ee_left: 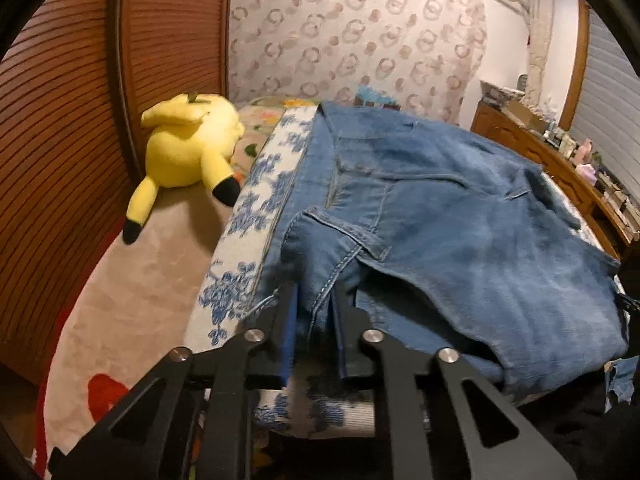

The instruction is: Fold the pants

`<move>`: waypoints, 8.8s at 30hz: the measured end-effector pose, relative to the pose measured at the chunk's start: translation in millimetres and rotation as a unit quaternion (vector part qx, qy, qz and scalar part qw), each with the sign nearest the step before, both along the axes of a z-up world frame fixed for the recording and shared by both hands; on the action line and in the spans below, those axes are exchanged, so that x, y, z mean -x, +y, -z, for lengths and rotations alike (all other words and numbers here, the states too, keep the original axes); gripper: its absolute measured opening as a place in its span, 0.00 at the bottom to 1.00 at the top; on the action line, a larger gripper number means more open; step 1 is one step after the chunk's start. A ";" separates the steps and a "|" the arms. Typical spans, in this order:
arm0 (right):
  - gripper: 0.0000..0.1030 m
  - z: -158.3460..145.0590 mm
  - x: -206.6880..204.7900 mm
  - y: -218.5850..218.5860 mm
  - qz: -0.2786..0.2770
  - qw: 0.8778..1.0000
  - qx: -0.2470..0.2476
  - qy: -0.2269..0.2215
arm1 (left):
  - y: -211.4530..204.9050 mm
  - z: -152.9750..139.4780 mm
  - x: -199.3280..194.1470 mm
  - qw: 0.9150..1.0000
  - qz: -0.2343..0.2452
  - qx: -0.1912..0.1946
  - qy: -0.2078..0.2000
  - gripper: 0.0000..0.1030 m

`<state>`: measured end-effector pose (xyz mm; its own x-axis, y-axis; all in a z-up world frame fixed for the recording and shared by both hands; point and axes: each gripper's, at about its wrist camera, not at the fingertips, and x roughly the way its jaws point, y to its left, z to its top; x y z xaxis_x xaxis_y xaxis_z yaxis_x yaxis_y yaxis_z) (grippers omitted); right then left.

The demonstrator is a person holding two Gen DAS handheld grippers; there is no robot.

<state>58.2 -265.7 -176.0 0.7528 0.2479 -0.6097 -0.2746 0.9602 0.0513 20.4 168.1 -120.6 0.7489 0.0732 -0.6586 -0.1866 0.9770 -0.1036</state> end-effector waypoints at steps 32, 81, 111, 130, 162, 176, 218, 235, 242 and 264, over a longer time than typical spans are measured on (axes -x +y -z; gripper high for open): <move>0.32 -36.5 -75.7 51.8 -0.054 0.998 0.019 -0.039 | -33.3 -88.0 -50.1 0.993 0.059 -0.051 -0.087 0.11; 0.08 -121.0 17.2 -35.3 -0.037 0.984 -0.083 -0.150 | -16.1 -120.0 -61.4 0.989 0.029 -0.042 -0.136 0.10; 0.08 -149.1 -109.3 10.4 -0.023 0.992 -0.035 -0.118 | 4.6 -109.5 -199.3 0.996 0.036 -0.049 -0.068 0.10; 0.08 -146.7 -212.4 45.4 0.006 0.997 -0.008 -0.078 | 12.3 -95.3 -334.5 0.997 0.043 -0.057 -0.023 0.10; 0.38 -152.0 -230.7 51.1 0.031 0.999 0.005 -0.036 | -33.3 -74.3 -297.7 0.992 0.112 -0.052 0.008 0.73; 0.38 -125.2 -135.8 3.0 0.038 0.999 -0.016 0.011 | -47.1 -53.8 -252.2 0.991 0.124 -0.037 0.029 0.73; 0.13 -101.4 -177.4 38.4 -0.011 0.999 -0.015 0.048 | 38.5 6.0 -229.3 0.994 0.052 0.010 0.093 0.42; 0.06 -159.9 -127.8 8.0 0.012 0.996 -0.028 -0.086 | 27.0 -78.0 -181.2 0.998 0.044 -0.036 -0.002 0.14; 0.06 -157.0 -74.3 -13.1 0.020 0.992 -0.033 -0.123 | 22.5 -85.6 -137.2 0.998 0.042 -0.036 -0.020 0.11; 0.06 -87.0 9.4 -47.4 0.034 0.996 -0.059 -0.053 | -17.5 -37.6 -55.3 0.996 0.068 -0.054 0.012 0.23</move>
<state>48.8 -313.1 -89.0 0.8284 0.2598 -0.4962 -0.2191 0.9656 0.1398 75.7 150.6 -83.0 0.7412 0.0435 -0.6699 -0.0527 0.9986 0.0065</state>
